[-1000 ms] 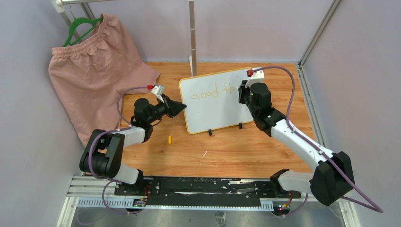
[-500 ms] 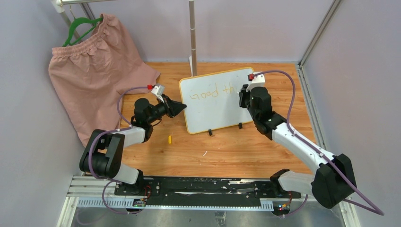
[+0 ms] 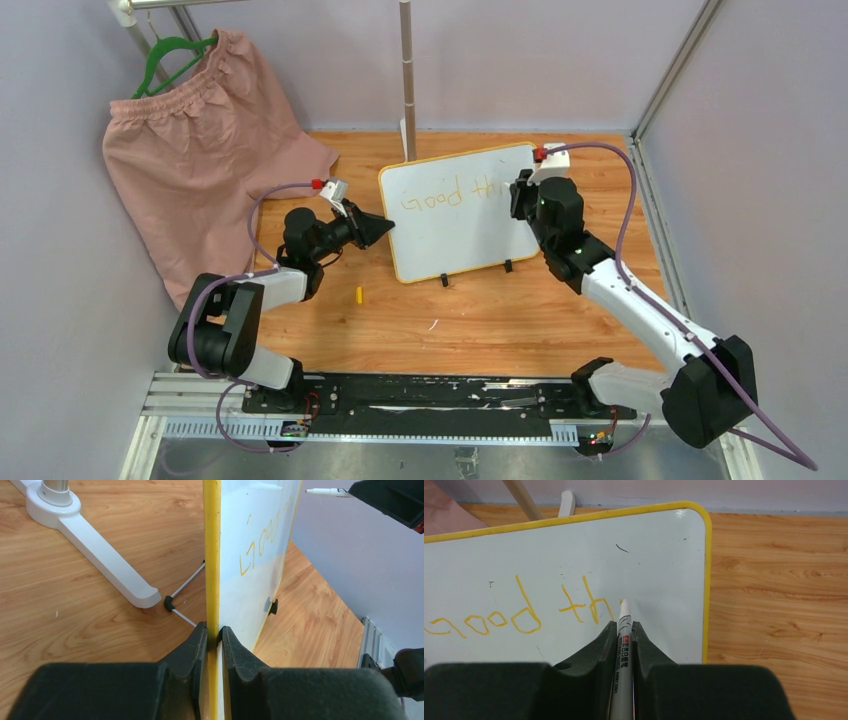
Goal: Write a sentence on the whiteboard
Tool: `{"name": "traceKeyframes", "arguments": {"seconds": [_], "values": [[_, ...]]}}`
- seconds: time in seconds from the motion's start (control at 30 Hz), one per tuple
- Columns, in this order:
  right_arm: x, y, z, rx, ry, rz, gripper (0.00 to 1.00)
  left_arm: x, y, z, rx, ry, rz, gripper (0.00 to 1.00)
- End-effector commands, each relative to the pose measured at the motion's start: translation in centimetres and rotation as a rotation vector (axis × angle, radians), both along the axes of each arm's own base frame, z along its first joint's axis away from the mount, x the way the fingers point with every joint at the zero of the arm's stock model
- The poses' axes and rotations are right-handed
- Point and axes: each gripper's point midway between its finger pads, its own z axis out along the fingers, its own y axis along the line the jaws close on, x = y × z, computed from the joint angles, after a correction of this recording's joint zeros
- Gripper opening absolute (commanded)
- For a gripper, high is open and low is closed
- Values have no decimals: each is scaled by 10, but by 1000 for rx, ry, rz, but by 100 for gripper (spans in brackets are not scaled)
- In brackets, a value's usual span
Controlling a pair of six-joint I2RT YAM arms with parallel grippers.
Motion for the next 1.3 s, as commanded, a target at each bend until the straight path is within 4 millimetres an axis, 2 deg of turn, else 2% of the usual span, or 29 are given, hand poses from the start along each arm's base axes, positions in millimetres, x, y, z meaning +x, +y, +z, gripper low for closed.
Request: {"name": "traceKeyframes", "arguments": {"seconds": [0.0,0.6,1.27], "values": [[10,-11,16,0,-36,-42,0,1,-3,11,8,-49,-10,1],[20,-11,9,-1,-25,-45,0,1,-4,11,8,-49,-12,1],[10,-15,-27,3,48,-52,0,1,-4,10,8,-45,-12,1]]}}
